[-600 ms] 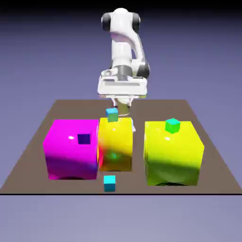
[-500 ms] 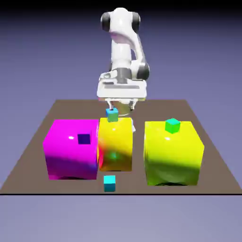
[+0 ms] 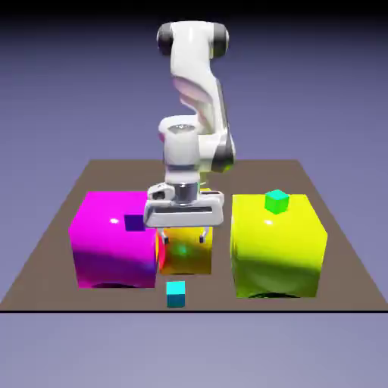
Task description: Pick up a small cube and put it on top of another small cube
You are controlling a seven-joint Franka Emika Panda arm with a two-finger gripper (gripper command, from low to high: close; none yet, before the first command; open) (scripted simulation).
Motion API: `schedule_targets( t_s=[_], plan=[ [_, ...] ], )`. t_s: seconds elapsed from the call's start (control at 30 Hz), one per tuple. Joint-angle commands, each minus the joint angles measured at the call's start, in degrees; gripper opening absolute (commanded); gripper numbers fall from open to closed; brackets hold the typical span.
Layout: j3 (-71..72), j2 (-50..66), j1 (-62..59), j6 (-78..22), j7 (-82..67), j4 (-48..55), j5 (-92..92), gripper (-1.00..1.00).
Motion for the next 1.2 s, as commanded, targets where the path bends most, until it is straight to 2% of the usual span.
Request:
schedule_targets(
  t_s=[0.0, 0.2, 0.27, 0.43, 0.47, 0.63, 0.97, 1.17],
  plan=[
    [-0.47, 2.08, 0.26, -1.22, -0.37, 1.27, 0.23, 0.00],
    [-3.28, 14.53, 1.76, -8.51, -2.59, 8.86, 1.59, 0.00],
    [-3.28, 14.56, 1.77, -8.52, -2.59, 8.87, 1.59, 0.00],
    [-0.79, 23.59, -0.18, -0.21, -4.42, 9.53, 4.26, 0.00],
    [-0.79, 23.59, -0.18, -0.21, -4.42, 9.53, 4.27, -1.00],
    [-3.08, 15.29, 1.61, -7.85, -2.74, 8.93, 1.81, -1.00],
    [4.47, -3.65, -8.20, -24.29, -6.77, 6.06, -12.59, -1.00],
    [5.34, -16.11, -10.01, -31.21, -0.43, 0.35, -10.91, -1.00]
  ],
)
